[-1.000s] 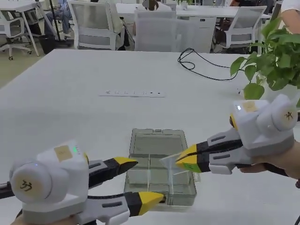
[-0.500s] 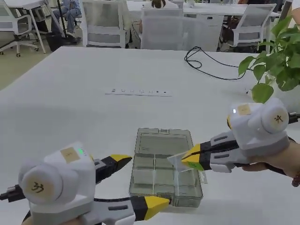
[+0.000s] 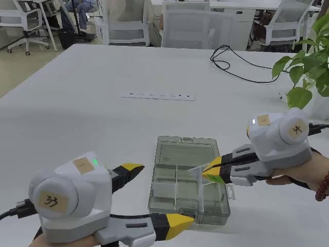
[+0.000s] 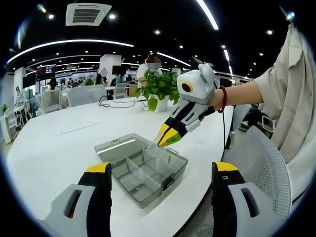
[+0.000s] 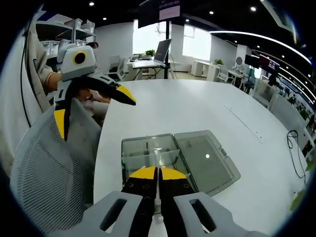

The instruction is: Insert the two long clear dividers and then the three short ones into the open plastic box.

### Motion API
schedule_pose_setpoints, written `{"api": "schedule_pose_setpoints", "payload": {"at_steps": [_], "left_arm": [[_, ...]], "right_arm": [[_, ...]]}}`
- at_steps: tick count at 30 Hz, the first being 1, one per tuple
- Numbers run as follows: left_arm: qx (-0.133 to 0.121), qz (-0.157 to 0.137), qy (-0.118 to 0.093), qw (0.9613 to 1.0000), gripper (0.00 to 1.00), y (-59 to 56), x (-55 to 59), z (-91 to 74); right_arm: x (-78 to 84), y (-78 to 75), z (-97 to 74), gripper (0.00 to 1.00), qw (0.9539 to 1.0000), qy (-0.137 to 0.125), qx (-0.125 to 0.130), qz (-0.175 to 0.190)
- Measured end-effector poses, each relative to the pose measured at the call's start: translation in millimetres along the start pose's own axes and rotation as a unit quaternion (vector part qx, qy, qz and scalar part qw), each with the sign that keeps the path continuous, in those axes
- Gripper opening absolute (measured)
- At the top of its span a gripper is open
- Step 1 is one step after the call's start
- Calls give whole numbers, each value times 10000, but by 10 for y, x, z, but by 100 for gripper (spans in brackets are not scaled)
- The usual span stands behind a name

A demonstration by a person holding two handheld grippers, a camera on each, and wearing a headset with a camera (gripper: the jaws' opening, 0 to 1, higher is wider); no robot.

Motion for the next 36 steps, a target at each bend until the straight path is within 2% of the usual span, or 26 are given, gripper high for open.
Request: {"api": "schedule_pose_setpoints", "payload": {"at_steps": [11,23,30,36], "left_arm": [[-24,14,68,10000,87,2,22,-8],[-41,-56,7,10000,86,-2,19,12],[-52,-64,-6,10000,88,-1,5,19],[-50,47,-31,10000,89,-14,-50,11]], "right_arm": [[1,-5,25,2,9999,24,-76,67],[19,11,27,2,9999,118,-107,18],[-1,13,66,2,9994,310,-160,-48],[4,24,65,2,9990,409,-149,-96]]}}
Point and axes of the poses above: the centre of the closed fingertips' face, and the gripper's own axes: z roughly forward along the fingers, y roughly to its left, x roughly out of its underside, the point moved 2 cm from there along -z, roughly backward along the fingers, and after that the axes turned 4 degrees about -y, right-handed, at the moved point
